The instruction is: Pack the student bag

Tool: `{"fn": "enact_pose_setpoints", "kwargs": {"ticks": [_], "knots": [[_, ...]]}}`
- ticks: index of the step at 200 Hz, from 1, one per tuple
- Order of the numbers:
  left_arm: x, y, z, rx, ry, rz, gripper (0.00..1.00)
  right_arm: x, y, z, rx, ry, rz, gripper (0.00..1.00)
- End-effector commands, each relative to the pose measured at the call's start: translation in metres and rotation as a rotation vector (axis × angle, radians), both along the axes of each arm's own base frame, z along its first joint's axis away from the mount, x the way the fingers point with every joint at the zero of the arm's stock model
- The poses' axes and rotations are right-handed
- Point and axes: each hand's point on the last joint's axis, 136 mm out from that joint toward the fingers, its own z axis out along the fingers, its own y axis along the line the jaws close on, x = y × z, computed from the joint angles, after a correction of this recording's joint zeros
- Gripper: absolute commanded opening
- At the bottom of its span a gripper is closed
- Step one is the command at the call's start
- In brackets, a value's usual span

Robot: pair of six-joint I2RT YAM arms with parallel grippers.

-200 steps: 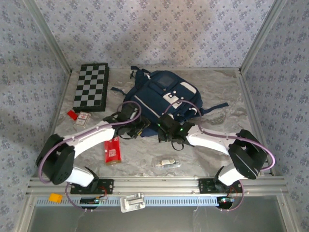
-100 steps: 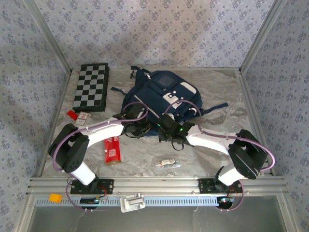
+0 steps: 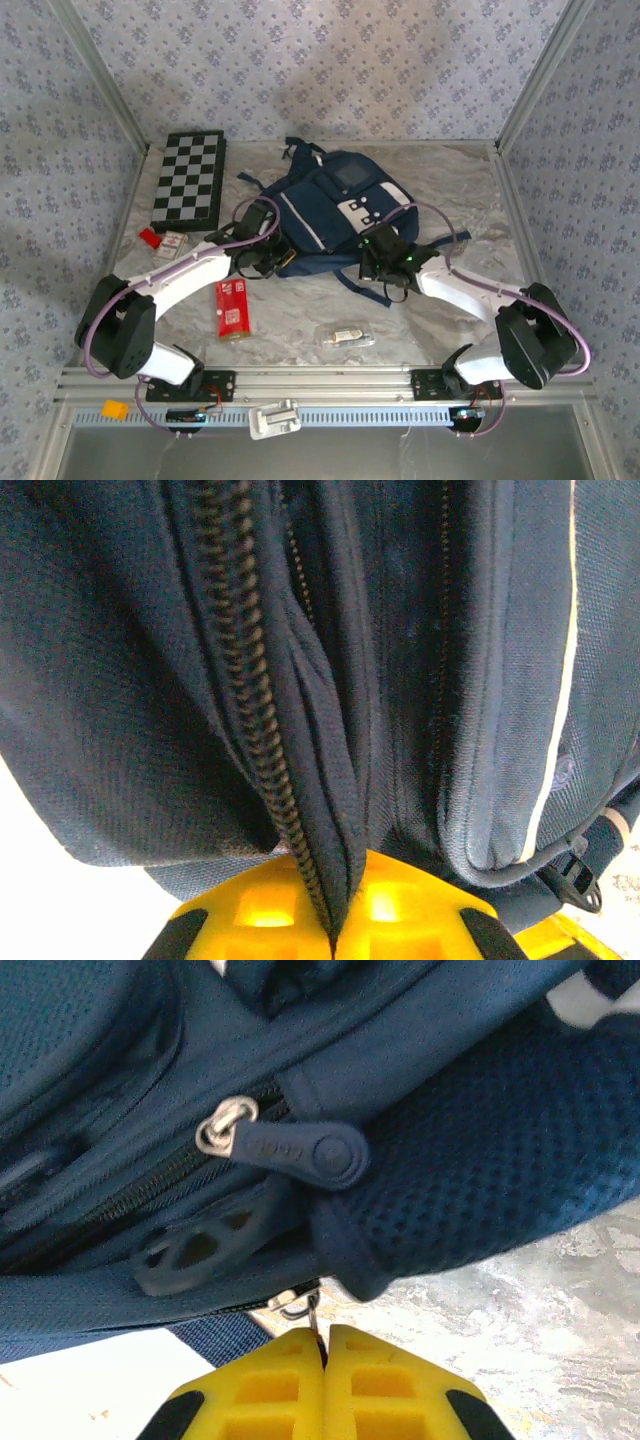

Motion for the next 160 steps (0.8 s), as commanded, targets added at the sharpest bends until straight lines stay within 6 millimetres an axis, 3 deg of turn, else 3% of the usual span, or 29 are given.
{"fn": "enact_pose_setpoints", "kwargs": {"ticks": [1, 37, 52, 63, 82, 116, 160], "knots": [[0.011, 0.029, 0.004, 0.080, -0.056, 0.045, 0.00, -0.008, -0.052, -0.015, -0.141, 0.056, -0.095, 0.00], [0.012, 0.019, 0.006, 0.051, -0.053, -0.010, 0.00, -0.007, -0.019, 0.006, -0.042, 0.009, 0.016, 0.01], [0.011, 0.014, 0.014, 0.032, -0.071, -0.036, 0.18, -0.011, -0.007, 0.021, 0.016, -0.005, 0.049, 0.11], [0.010, 0.010, 0.025, 0.022, -0.116, -0.058, 0.32, -0.013, -0.003, 0.033, 0.059, -0.021, 0.057, 0.24], [0.006, 0.002, 0.044, 0.027, -0.188, -0.083, 0.42, -0.011, 0.000, 0.053, 0.137, -0.041, 0.047, 0.40], [0.003, -0.020, 0.052, 0.020, -0.208, -0.128, 0.44, 0.012, 0.007, 0.071, 0.246, -0.046, 0.009, 0.50], [-0.005, -0.053, 0.038, 0.013, -0.198, -0.193, 0.42, 0.048, 0.030, 0.067, 0.249, 0.006, 0.056, 0.53]]}}
